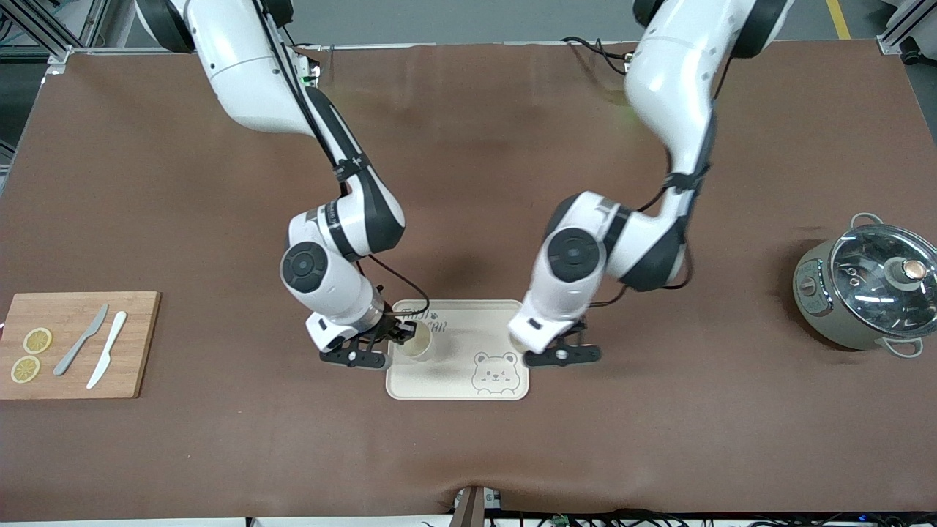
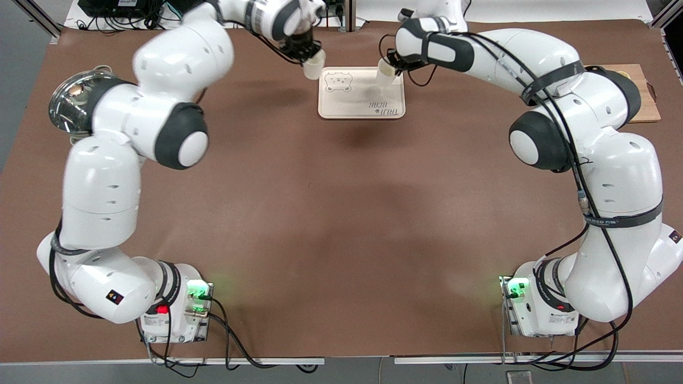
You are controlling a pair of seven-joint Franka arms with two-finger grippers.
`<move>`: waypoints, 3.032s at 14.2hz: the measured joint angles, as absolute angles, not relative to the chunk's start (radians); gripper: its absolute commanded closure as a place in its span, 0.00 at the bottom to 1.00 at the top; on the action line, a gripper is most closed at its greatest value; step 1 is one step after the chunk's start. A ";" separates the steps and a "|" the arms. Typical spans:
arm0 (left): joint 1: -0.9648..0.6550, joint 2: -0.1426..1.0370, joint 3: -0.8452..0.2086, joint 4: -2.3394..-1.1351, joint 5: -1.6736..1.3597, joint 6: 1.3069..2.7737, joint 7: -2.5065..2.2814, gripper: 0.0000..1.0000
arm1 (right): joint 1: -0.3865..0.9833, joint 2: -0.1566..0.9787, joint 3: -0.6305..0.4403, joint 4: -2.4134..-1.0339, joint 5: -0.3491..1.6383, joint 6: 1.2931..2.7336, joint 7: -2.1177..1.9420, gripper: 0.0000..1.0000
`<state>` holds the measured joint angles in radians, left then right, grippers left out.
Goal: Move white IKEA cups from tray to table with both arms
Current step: 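Lift the right cup toward the board while the left gripper carries toward the pot, then lower both cups onto the table and open both grippers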
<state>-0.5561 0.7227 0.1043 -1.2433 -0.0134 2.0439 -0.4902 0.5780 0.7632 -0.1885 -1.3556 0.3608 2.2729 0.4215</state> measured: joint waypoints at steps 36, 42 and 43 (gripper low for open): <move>-0.339 0.311 0.050 -2.360 -0.043 2.834 -0.001 0.00 | 0.058 0.852 -0.195 -1.306 0.175 2.090 -0.385 0.00; -0.336 0.284 0.050 -2.360 -0.043 2.829 -0.011 0.00 | 0.045 0.834 -0.195 -1.284 0.175 2.092 -0.386 0.00; -0.336 0.269 0.050 -2.361 -0.043 2.810 -0.013 0.00 | 0.044 0.822 -0.195 -1.278 0.178 2.092 -0.385 0.00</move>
<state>-0.3360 0.2692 0.0496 -2.3610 -0.0431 2.8097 -0.0127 0.0441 0.8220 -0.1949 -1.2784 0.1783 2.0915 -0.3846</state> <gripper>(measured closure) 0.000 0.044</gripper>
